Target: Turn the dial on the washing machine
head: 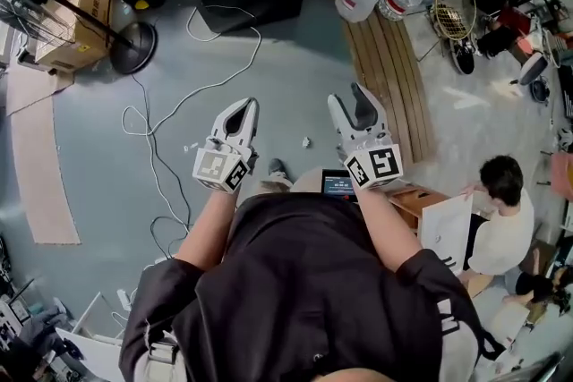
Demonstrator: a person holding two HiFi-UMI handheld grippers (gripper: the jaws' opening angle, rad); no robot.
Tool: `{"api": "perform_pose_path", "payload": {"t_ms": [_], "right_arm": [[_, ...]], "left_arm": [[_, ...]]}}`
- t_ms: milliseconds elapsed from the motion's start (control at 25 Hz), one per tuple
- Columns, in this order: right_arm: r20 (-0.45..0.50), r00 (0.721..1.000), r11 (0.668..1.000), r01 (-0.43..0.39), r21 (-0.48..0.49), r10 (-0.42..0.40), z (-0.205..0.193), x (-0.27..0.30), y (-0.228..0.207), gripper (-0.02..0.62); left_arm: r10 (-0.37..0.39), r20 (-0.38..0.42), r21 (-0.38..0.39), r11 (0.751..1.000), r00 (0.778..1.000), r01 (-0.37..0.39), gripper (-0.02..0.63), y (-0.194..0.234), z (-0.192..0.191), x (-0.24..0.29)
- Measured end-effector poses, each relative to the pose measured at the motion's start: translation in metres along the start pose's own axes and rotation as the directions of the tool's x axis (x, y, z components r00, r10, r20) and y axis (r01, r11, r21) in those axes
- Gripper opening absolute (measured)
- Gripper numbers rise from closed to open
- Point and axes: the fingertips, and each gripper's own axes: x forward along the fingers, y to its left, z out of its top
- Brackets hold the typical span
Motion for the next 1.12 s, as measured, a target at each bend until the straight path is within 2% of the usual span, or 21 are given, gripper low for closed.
{"api": "perform_pose_path", "payload": {"t_ms": [280,520,720,880,1120], "right_arm": [[0.001,0.999,0.999,0.032,-0.015,-0.032,0.006,0.038,-0.040,0.204],[0.024,0.999,1.000,0.025,0.005,-0.025,0.006,0.075,-0.083,0.204],[0.043,0.999,0.999,-0.005,0.050,0.003,0.021,0.124,-0.132,0.204],[0.029,0.998,0.997,-0.064,0.040,0.062,0.035,0.175,-0.171,0.204],[0.015,0.990,0.989,-0.138,0.046,0.137,0.028,0.231,-0.215,0.204]], "left_arm": [[-0.032,-0.006,0.004,0.999,0.999,0.032,-0.006,0.026,0.015,0.057],[-0.033,0.005,0.031,0.999,0.999,0.033,-0.006,0.041,0.026,0.115],[-0.001,0.007,0.041,0.999,1.000,0.000,-0.006,0.055,0.046,0.175],[0.061,0.015,0.029,0.998,0.998,-0.061,-0.006,0.078,0.070,0.228],[0.115,0.037,0.060,0.991,0.993,-0.118,-0.006,0.095,0.079,0.285]]}}
